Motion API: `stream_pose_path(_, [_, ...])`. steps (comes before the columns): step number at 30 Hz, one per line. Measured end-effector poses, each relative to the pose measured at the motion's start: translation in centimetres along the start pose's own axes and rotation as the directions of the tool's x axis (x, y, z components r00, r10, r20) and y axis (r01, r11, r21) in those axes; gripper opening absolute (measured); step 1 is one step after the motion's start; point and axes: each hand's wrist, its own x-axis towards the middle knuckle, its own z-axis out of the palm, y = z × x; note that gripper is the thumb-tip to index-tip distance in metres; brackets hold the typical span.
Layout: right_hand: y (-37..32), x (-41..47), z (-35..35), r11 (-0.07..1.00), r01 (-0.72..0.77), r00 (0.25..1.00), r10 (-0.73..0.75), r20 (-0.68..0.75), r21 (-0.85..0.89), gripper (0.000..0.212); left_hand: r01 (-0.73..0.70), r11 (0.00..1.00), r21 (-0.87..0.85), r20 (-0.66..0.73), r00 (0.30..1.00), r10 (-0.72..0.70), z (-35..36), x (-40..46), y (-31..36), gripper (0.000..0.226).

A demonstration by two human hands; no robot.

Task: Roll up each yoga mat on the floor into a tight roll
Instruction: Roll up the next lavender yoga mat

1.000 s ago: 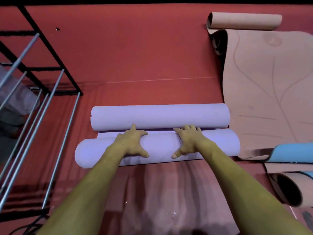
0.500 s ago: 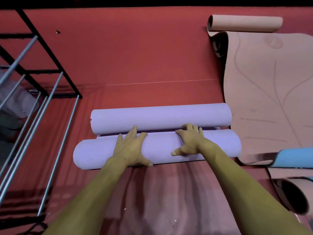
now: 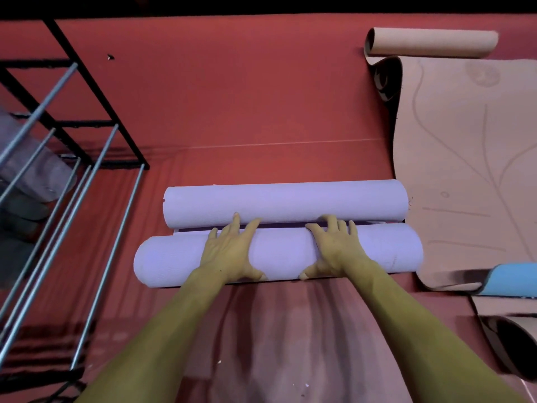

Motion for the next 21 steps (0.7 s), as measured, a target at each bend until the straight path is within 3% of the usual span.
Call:
stream_pose_path(4, [0.4, 0.5, -0.7, 1.0, 0.027, 0.999, -0.026, 0.041, -0.01, 0.133, 0.005, 0.999, 0.035, -0.088, 0.996, -0.002, 0.8, 0.0, 0.1, 0.119])
stream_pose_path(6, [0.4, 0.6, -0.6, 1.0, 0.025, 0.999, -0.025, 0.024, 0.013, 0.132, -0.003, 0.997, 0.071, -0.112, 0.994, 0.011, 1.3, 0.1, 0.2, 0.122])
stream_pose_path(10, [0.9, 0.8, -0.1, 0.999, 0.016, 0.999, -0.017, 0.041, 0.038, 0.132, -0.015, 0.988, 0.152, -0.065, 0.998, 0.025, 2.0, 0.4, 0.1, 0.136])
stream_pose_path(13, [0.4, 1.0, -0.2, 0.998, 0.001, 0.996, 0.004, 0.089, -0.056, 0.146, -0.022, 0.99, 0.141, -0.025, 0.999, 0.025, 1.8, 1.0, -0.3, 0.131])
stream_pose_path(15, [-0.1, 1.0, -0.6, 0.993, 0.004, 0.999, 0.002, 0.055, -0.118, 0.142, -0.036, 0.99, 0.137, -0.025, 0.999, 0.04, 1.2, 1.2, -0.4, 0.125])
stream_pose_path(17, [-0.1, 0.9, -1.1, 0.993, 0.023, 0.997, -0.014, 0.081, -0.117, 0.132, -0.068, 0.99, 0.121, 0.034, 0.997, 0.065, 0.3, 1.3, -0.7, 0.114])
stream_pose_path(21, [0.4, -0.1, -1.8, 0.999, 0.009, 0.948, -0.022, 0.318, 0.043, 0.117, -0.1, 0.995, -0.02, 0.274, 0.956, 0.102, -0.7, 0.9, -1.1, 0.086])
